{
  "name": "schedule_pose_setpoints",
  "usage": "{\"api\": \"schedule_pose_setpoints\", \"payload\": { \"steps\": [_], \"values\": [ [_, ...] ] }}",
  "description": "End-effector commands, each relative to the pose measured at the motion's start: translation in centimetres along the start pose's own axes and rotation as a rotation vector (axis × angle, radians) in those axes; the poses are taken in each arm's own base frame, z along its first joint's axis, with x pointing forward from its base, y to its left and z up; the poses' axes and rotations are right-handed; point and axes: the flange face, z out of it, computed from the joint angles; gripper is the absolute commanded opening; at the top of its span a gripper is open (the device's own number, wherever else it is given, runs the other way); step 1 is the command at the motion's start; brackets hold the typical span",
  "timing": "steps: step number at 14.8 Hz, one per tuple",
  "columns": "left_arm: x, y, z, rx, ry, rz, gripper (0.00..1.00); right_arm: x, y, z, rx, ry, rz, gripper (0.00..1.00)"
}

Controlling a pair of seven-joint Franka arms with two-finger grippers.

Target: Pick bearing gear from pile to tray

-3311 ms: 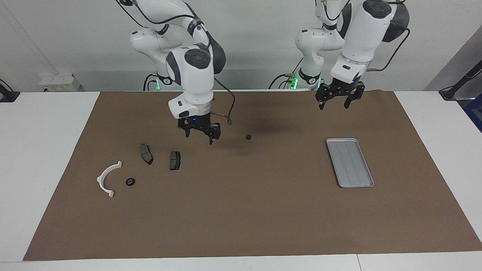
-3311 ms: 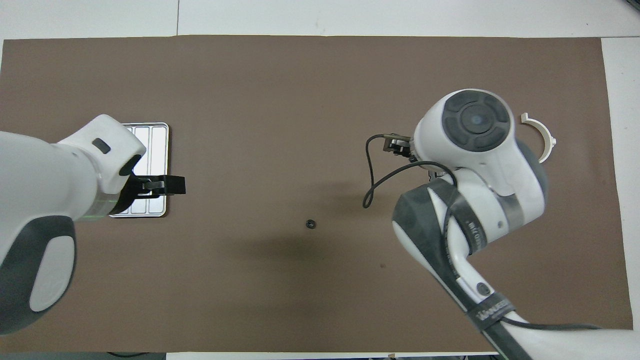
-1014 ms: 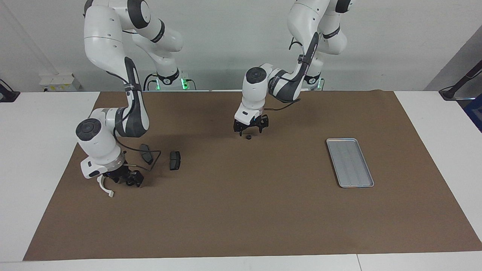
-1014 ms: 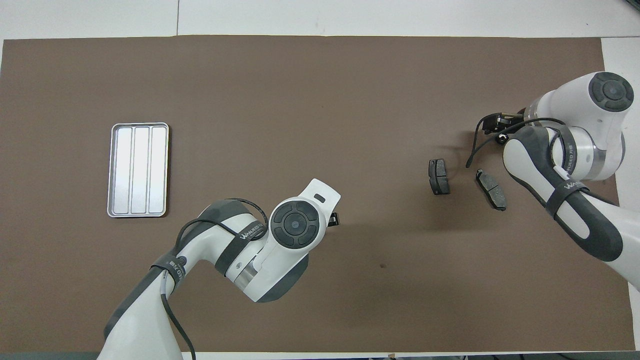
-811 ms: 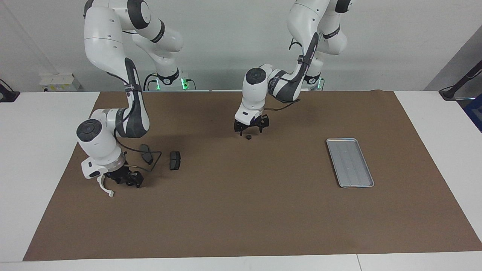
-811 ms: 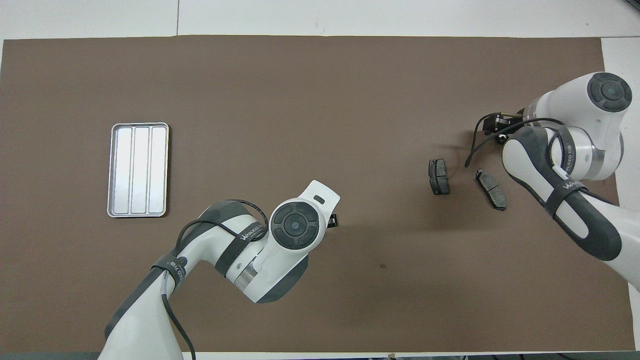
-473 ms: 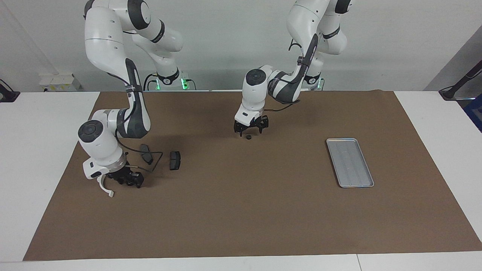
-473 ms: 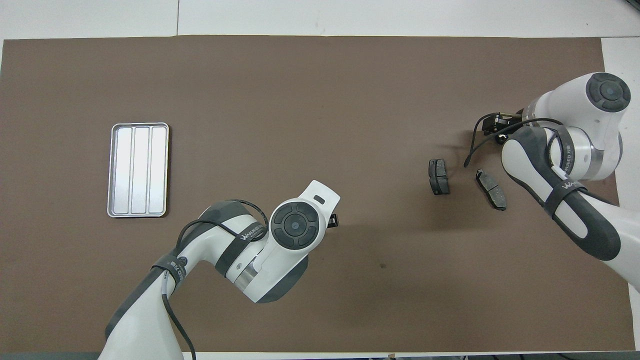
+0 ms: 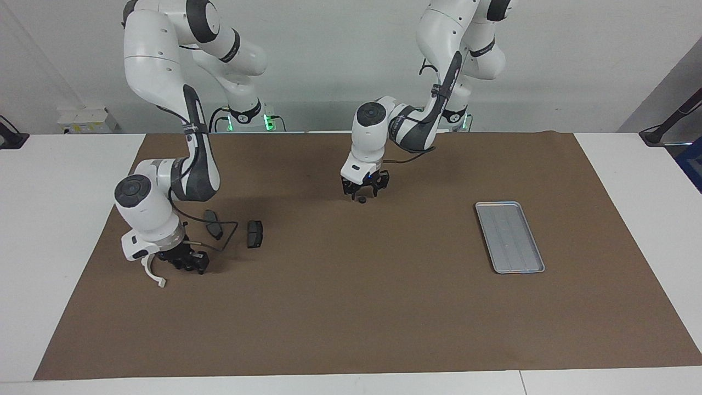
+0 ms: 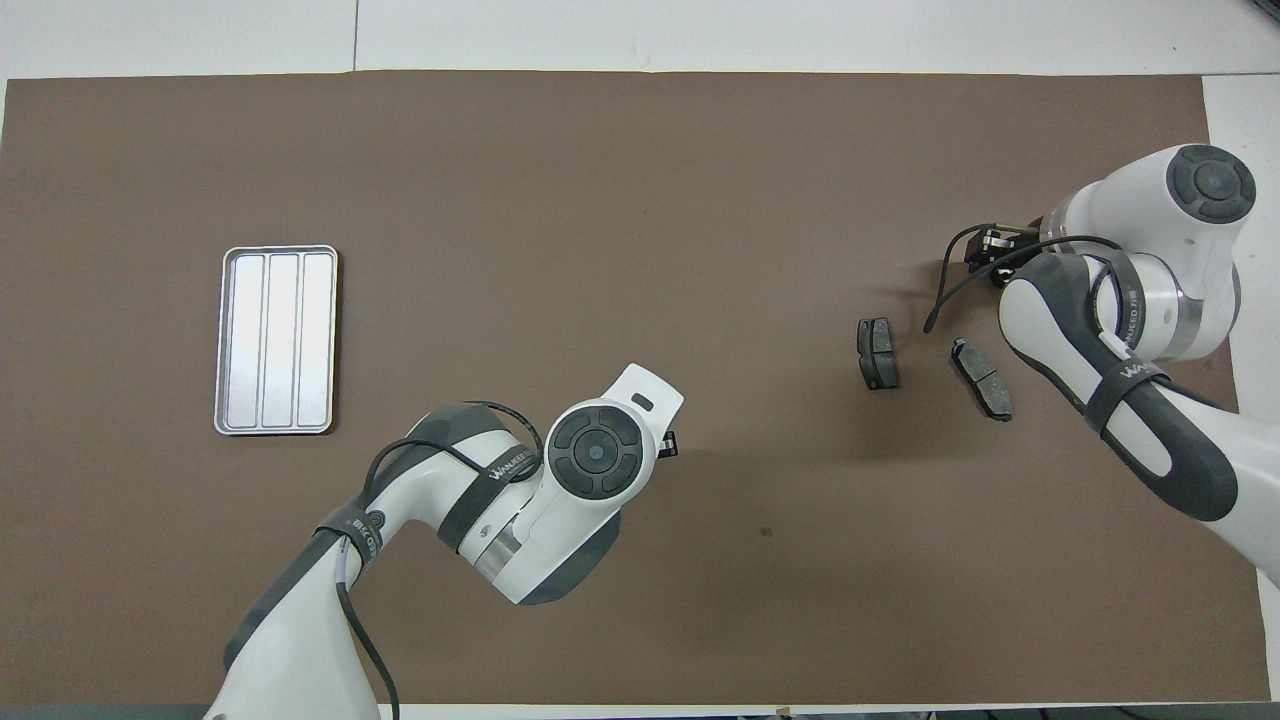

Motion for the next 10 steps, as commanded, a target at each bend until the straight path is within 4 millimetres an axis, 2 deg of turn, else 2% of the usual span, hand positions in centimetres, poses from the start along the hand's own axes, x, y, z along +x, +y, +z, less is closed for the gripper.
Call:
{"api": "schedule_pose_setpoints", "payload": {
  "steps": [1,4,8,10],
  "values": [
    [-0.4,0.1,0.2,-0.008,0.018,-0.004,0.58,-0.3,-0.4,0.8,-0.016,-0.015,0.022,0.55],
    [-0.4,0.1,0.2,-0.009,0.019,-0.016,0.48,-0.4,-0.5,0.9,-0.016,-0.016,0.02,0.39],
    [-0.3,0.2,1.0,-0.01,0.015,-0.019,0.48,-0.4,-0.5,0.9,-0.019,-0.023,0.018,0.19],
    [-0.4,0.2,1.3,-0.01,0.015,-0.017,0.48,-0.5,-0.5,0.9,-0.021,-0.026,0.016,0.0]
  ]
}}
